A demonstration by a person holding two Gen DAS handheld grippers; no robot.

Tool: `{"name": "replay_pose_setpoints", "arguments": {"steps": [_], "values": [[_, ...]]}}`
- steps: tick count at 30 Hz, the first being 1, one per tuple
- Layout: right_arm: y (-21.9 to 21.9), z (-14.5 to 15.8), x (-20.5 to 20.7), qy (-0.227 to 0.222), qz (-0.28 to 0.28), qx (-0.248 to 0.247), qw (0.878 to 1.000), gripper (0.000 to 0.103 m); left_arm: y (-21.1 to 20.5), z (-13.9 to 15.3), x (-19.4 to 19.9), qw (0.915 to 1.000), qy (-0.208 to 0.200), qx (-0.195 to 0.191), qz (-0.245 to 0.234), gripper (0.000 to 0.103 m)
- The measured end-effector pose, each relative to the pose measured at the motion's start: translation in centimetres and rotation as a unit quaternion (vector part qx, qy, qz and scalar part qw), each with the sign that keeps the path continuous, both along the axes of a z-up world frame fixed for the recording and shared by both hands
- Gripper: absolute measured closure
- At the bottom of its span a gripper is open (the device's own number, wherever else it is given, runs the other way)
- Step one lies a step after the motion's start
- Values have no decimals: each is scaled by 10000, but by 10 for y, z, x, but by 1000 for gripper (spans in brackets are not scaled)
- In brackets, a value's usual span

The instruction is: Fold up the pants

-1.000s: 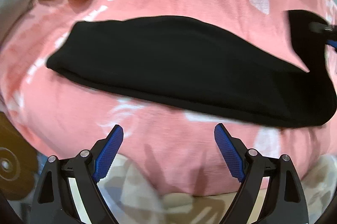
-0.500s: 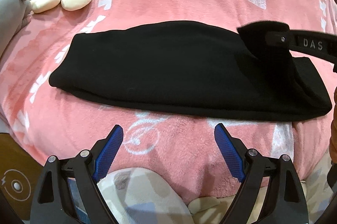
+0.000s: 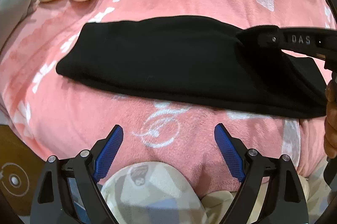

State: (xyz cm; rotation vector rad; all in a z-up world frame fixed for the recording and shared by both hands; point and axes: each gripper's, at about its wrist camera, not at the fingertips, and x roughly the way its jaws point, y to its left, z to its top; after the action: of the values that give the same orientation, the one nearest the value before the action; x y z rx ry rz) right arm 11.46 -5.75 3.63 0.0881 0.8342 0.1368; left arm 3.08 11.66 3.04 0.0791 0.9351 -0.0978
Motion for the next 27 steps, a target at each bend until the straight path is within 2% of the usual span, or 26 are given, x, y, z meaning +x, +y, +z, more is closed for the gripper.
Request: {"name": "replay_pose_setpoints", "arguments": {"steps": [3,5,6,7,8,9,10,12,14,16,19,21,22,24,27], "values": [[17,-45,16,609,271,-226,9975,71,3,-2,2,9998,116,-177,56,17],[21,-42,4,263,268,-391,9985,62,3,-1,0,9997,107,-217,28,17],[21,-35,-4,285,389,-329,9983,53,4,1,-2,9998,69,-187,-4,17],[16,-27,-13,207,391,-194,9988,51,6,2,-3,9999,39,-166,-27,17],[1,-14,-27,-2,253,-63,9997,49,8,4,-3,9998,13,-195,-54,17],[-11,-8,-35,-86,145,-18,9999,41,14,6,-3,9995,-7,-307,-45,17],[-35,1,-49,-167,-130,36,9998,38,20,7,-2,9991,-18,-423,-2,17],[-81,6,-71,-186,-688,90,9974,38,35,10,4,9969,-8,-773,126,17],[-131,-1,-90,16,-1319,-34,9913,38,59,13,16,9911,26,-1271,403,17],[-165,-11,-103,143,-1766,-40,9842,38,94,16,31,9779,39,-1917,840,17],[-205,-32,-113,403,-2169,505,9741,38,143,13,56,9524,2,-2621,1558,17],[-213,-46,-109,514,-2228,751,9706,38,168,6,76,9404,22,-2780,1958,17],[-213,-55,-104,586,-2184,898,9700,38,174,4,83,9384,81,-2776,2057,17],[-209,-71,-97,699,-2158,1189,9667,37,188,-7,100,9283,222,-2946,2260,17],[-206,-78,-87,522,-2179,1398,9645,33,201,-24,112,9077,342,-3395,2442,17]]}}
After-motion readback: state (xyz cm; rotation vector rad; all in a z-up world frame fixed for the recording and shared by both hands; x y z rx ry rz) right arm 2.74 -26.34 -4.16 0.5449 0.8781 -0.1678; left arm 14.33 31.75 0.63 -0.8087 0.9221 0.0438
